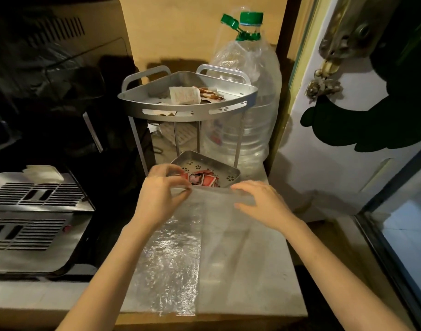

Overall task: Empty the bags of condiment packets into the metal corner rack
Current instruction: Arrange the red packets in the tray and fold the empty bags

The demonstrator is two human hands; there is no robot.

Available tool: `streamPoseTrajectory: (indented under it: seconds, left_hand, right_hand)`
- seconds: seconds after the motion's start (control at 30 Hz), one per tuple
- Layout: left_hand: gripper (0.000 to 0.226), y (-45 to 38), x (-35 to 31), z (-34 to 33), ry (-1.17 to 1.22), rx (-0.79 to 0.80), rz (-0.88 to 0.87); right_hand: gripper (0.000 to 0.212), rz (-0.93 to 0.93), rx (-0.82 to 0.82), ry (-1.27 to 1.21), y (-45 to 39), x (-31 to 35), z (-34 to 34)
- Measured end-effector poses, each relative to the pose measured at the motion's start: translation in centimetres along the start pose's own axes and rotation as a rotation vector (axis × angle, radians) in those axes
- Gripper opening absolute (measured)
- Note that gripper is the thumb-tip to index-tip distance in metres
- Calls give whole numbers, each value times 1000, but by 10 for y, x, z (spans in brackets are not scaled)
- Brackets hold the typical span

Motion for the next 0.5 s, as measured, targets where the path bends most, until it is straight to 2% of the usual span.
streamPoseTrajectory:
  seconds: [0.07,0.17,0.23,0.37,0.5]
  left_hand:
    - [18,-4,-7,14,0,-52,-6]
    - [52,-1,-8,39,-59,-245,105]
    - [62,5,-15,49,-96,-306,79]
    - [57,24,-22,33,-130,-210,12]
    - [61,46,-9,-1,-91,-43,152]
  right_hand:
    - [32,7,8,-153,-5,14,-4]
    - [13,33,-46,-400,-11,25,0]
    - [13,-25,-63,-656,-13,27,1]
    - [17,-287,-54,-1142,-7,20,-32]
    - [13,-531,5,-1314,7,8,-91]
Point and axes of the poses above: each hand's wrist, its own y-axis away from the middle knuckle, its own z-axis out of the back of the hand, x = y × z, the point moved 6 cm from there along -y, towards the middle knuckle, and after that the axes turned 10 degrees about -y, right-handed, at the moved point
